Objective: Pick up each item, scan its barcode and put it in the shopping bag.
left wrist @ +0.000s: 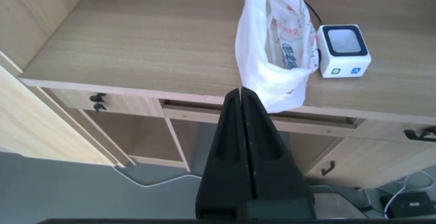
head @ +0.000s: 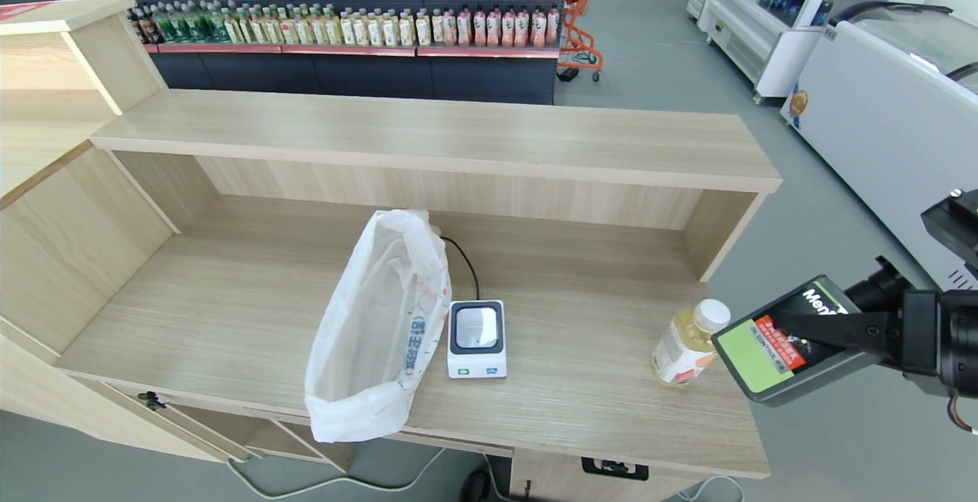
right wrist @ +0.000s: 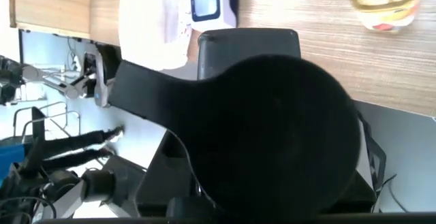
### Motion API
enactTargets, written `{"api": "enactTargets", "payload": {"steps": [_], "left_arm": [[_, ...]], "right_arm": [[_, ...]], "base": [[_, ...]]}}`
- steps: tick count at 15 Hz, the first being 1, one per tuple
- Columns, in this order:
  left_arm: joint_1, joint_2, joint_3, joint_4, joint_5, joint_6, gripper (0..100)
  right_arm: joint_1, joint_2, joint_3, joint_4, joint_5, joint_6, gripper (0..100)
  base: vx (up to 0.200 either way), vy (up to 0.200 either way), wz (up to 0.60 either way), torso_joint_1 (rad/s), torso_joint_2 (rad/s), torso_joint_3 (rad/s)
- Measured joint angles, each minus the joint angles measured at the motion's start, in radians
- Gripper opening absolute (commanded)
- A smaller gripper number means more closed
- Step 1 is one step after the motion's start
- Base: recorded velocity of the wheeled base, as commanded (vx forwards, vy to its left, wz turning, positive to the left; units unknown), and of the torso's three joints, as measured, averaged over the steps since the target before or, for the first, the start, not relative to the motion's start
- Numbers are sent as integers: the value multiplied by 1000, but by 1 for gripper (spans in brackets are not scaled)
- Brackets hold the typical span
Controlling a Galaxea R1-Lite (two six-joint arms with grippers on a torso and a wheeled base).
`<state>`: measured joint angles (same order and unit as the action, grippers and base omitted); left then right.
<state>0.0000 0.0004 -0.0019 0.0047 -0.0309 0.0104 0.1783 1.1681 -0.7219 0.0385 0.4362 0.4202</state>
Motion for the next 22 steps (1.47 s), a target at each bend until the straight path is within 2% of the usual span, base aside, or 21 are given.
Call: {"api": "enactTargets", "payload": {"steps": [4,9,12,18,22], "left_arm": [[0,0,0,0,0,1,0],[0,0,0,0,0,1,0],[-1,0,0,0,0,0,0],[-1,0,0,0,0,0,0],[0,0,0,0,0,0,0]], "right_arm": [[1,15,-10,-46,-7,-7,0],[2,123,-9,-194,-100,-15,0],[18,223,-6,-268,-108,-18,0],[56,445,87,-586,-145,-14,0],[98,560,111,-706,-148,-12,0]], "base": [[0,200,0,2,-1,5],[0,200,0,2,2,2],[0,0,0,0,0,0],[0,0,0,0,0,0],[0,0,0,0,0,0]]}}
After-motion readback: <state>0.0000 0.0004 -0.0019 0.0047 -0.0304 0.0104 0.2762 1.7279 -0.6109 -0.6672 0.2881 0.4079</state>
